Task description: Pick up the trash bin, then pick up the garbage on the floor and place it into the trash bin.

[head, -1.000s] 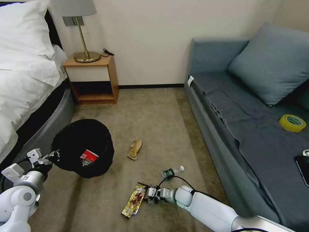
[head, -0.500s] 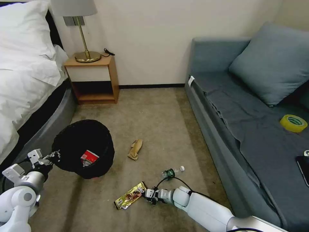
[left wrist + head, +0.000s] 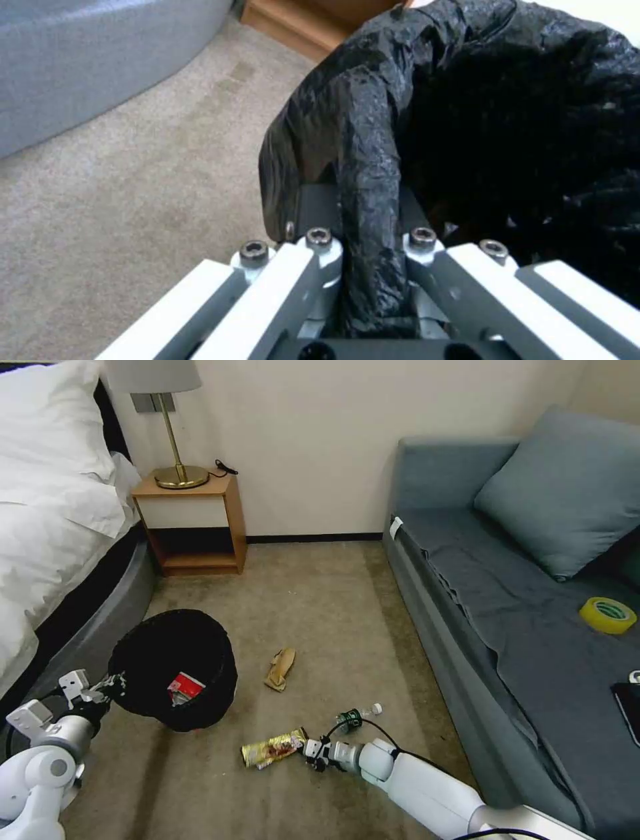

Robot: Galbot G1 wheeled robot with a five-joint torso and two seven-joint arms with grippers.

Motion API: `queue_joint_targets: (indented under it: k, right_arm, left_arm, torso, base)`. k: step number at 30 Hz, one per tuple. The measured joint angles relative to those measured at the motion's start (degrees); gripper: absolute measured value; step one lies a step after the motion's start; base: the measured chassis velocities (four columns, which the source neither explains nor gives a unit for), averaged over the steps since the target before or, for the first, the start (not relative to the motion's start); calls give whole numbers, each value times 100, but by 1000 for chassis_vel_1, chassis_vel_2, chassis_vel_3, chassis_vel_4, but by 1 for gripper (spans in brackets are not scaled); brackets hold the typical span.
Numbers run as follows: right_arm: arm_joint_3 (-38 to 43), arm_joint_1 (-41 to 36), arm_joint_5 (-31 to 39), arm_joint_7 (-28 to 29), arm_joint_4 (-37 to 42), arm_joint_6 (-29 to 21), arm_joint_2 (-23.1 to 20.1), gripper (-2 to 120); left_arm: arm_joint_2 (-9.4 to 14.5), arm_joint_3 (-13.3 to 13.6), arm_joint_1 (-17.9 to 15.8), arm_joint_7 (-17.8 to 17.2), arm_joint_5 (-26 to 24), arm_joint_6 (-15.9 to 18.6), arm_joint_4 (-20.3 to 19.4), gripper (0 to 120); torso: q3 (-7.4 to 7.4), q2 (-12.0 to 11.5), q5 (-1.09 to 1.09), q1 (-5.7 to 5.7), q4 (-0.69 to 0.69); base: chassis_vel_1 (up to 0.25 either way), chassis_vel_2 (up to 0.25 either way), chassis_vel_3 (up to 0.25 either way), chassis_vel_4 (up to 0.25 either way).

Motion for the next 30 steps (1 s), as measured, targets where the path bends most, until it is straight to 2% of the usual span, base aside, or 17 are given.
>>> queue_joint_targets:
  k: [7,11,12,18,19,26,30]
  right_arm:
    - [183,48,203,124,420,-123,-277,0]
    - [183,48,203,124,420,-123,-277,0]
    - [371,72,382,222,771,-248,-556,0]
    - [720,99,689,367,1365,-471,-1040,0]
    - [911,95,810,420,1647,-550,-1243,0]
    - [1224,67,1067,523,2171,-704,-1544,0]
    - [1716,84,1623,714,3087,-1022,-1897,0]
  left_arm:
    - [21,19,-16,0,25,0,10,5]
    - [21,19,-16,0,25,0,10,5]
    - [44,25,-24,0,40,-4,27,5]
    - [75,32,-70,-5,58,-33,62,5]
    - [86,42,-87,-11,65,-39,71,5]
    - [103,98,-121,-11,96,-47,139,5]
    - [74,420,-184,-5,141,-38,211,5]
  torso:
    - [0,0,1,0,0]
    - [0,0,1,0,0]
    - [0,0,2,0,0]
    - [0,0,2,0,-1]
    - [0,0,1,0,-1]
    - [0,0,2,0,0]
    - [-1,1,2,0,0]
  base:
    - [0,0,0,0]
    - [0,0,0,0]
    - [0,0,0,0]
    - [0,0,0,0]
    - [0,0,0,0]
    - [0,0,0,0]
    - [0,0,0,0]
